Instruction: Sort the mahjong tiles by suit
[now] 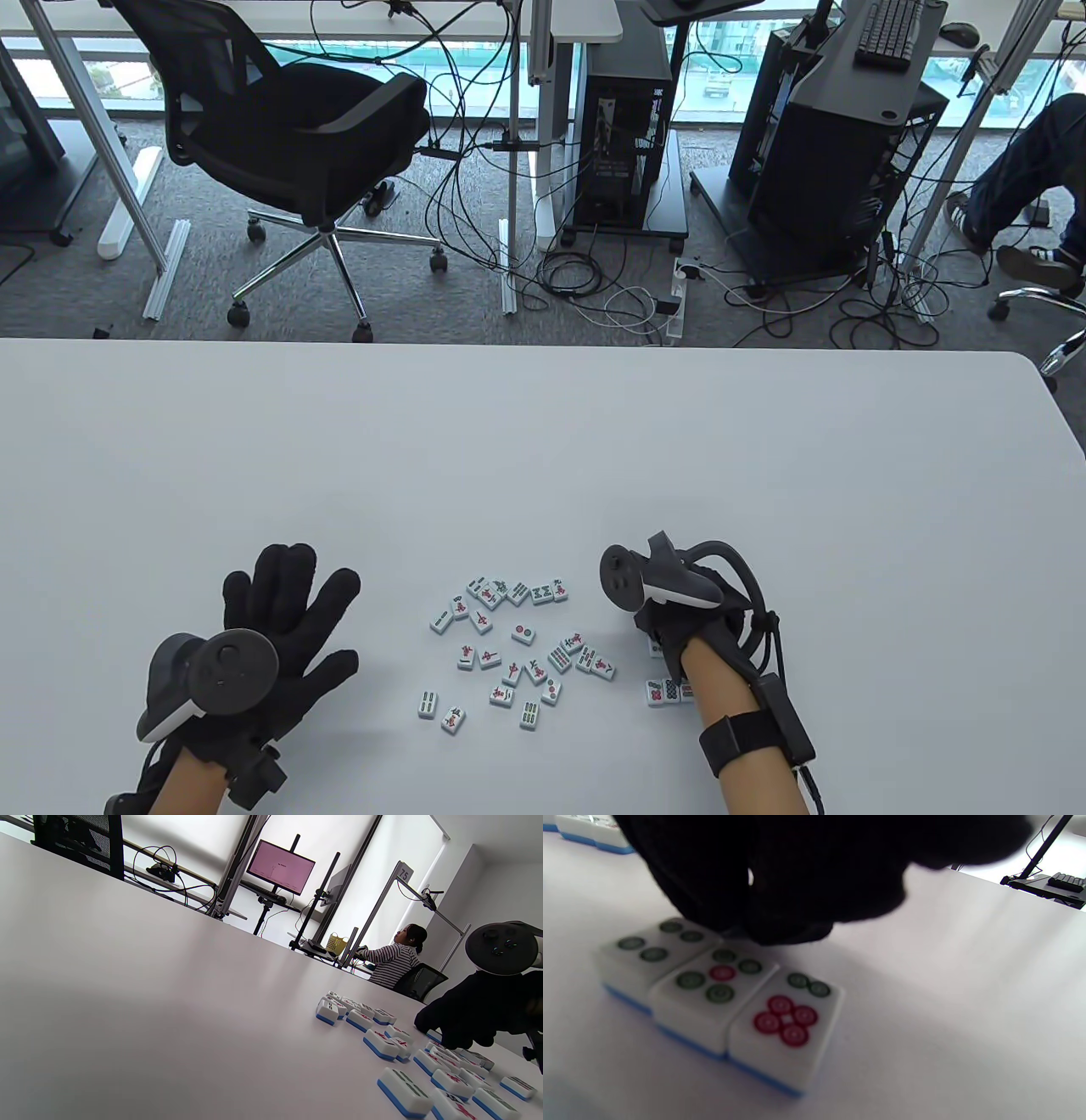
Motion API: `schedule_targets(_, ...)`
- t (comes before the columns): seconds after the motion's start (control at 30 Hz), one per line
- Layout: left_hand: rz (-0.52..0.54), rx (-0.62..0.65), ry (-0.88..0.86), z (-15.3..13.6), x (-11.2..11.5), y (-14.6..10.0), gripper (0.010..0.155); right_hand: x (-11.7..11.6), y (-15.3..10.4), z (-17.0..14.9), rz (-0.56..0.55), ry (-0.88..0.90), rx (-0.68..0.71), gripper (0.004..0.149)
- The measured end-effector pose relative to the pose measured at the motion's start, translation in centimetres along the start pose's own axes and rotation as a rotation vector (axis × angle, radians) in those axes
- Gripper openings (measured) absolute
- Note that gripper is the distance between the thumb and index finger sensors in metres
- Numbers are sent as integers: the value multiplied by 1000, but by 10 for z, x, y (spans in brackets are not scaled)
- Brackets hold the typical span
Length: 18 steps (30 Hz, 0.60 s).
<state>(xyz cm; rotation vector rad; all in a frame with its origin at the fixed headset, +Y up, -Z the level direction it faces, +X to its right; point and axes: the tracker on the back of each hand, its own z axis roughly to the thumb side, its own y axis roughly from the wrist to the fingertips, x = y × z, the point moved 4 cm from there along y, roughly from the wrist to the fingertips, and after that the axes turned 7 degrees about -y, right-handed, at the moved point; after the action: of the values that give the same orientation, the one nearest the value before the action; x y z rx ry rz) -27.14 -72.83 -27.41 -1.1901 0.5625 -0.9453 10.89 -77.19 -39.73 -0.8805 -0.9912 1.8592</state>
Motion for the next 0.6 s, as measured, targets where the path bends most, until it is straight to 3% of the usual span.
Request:
schedule_targets(0.1, -1, 1, 0, 0, 0, 0, 77, 7, -4, 2, 7, -7, -14, 60)
schedule_targets(0.23, -4, -1, -1, 0, 1, 0, 77, 36, -14, 18, -172, 15, 31, 58)
schedule_targets(0.37, -8, -3, 1, 0, 1, 0, 77, 55, -21, 59, -349, 32, 220, 51)
schedule_targets(0.6, -12, -2, 2, 1, 1, 1, 77, 58, -18, 113, -396, -122, 373, 53)
